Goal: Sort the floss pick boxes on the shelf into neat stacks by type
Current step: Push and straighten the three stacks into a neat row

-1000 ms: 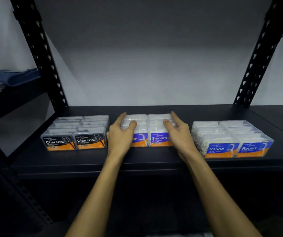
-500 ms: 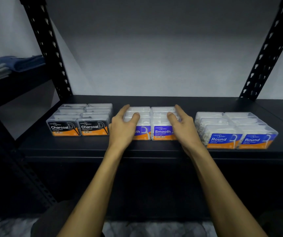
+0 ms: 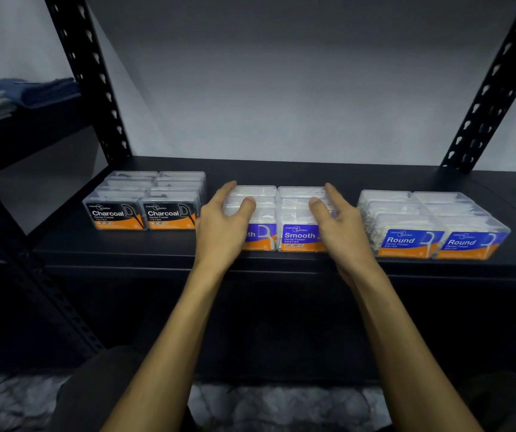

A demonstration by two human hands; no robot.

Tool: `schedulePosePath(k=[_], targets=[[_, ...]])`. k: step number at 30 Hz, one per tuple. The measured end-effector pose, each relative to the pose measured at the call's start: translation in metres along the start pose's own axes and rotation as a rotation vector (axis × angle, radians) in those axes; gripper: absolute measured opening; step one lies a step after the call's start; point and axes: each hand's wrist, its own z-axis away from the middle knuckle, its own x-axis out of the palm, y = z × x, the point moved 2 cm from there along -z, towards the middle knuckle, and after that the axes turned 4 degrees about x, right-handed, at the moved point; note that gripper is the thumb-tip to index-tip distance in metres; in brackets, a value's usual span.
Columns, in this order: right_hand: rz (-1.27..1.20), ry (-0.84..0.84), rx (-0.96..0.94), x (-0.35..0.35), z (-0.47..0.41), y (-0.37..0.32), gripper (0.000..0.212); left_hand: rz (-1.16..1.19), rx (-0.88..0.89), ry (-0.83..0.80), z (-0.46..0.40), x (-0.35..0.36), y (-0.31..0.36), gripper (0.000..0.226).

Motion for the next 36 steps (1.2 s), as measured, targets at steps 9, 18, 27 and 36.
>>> schedulePosePath(k=[9,18,27,36], targets=[[-0.001,0.003,0.008,-0.001,0.006,0.000,0.058,0.002,0.002,0.003,0.003,-0.002,0.005,0.047],[0.173,0.076,-0.058,-0.004,0.008,-0.007,0.059,-0.209,0.184,-0.023,-0.001,-0.006,0.012,0.034],[0.629,0.021,-0.369,-0.021,0.021,-0.049,0.083,-0.303,0.373,-0.162,-0.011,-0.025,0.038,0.045],[1.069,-0.609,-0.269,-0.022,-0.028,-0.065,0.125,-0.700,0.362,-0.766,-0.038,-0.012,0.034,0.115]])
